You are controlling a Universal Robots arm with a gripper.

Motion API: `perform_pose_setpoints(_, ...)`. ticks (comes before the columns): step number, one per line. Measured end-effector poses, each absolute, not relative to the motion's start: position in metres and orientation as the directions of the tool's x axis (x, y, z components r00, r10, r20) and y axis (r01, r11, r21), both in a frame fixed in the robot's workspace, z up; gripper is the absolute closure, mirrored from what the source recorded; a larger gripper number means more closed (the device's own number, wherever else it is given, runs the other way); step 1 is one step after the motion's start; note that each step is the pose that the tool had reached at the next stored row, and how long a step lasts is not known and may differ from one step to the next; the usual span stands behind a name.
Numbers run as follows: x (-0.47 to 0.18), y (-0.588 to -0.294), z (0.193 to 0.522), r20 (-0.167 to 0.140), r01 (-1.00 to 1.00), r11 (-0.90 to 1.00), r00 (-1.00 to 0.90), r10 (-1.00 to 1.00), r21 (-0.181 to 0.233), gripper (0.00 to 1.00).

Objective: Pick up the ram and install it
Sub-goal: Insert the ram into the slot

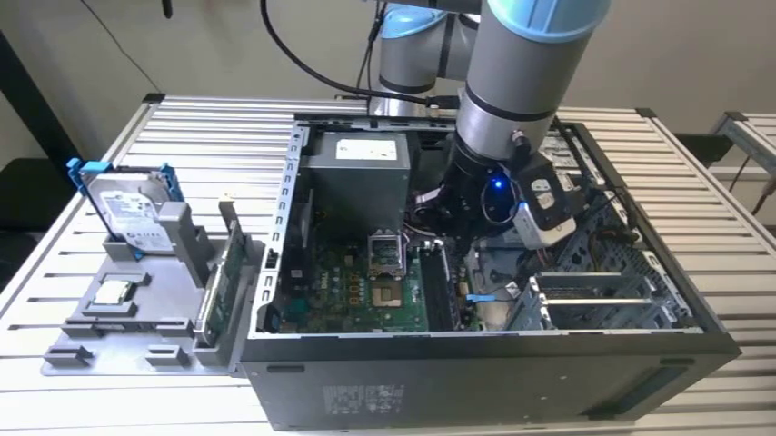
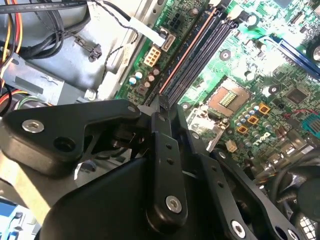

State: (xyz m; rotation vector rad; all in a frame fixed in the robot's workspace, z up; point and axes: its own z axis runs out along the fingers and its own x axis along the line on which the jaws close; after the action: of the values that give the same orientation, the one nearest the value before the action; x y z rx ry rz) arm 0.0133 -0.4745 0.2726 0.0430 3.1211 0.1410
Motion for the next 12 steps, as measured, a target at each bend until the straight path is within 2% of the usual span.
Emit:
perform_pose_setpoints(1,0.0133,-0.4745,0.2726,-0.016,0.027,0.996,-0.999,0.028,0.090,0.86)
perform_pose_setpoints(3,0.0133,-0.4745,0.2726,-0.016,0.027,0.996,-0.999,0.028,0.090,0.89)
perform_pose_setpoints(12,0.0133,-0.4745,0.2726,-0.016,0.027,0.996,-0.999,0.028,0.089,0.89)
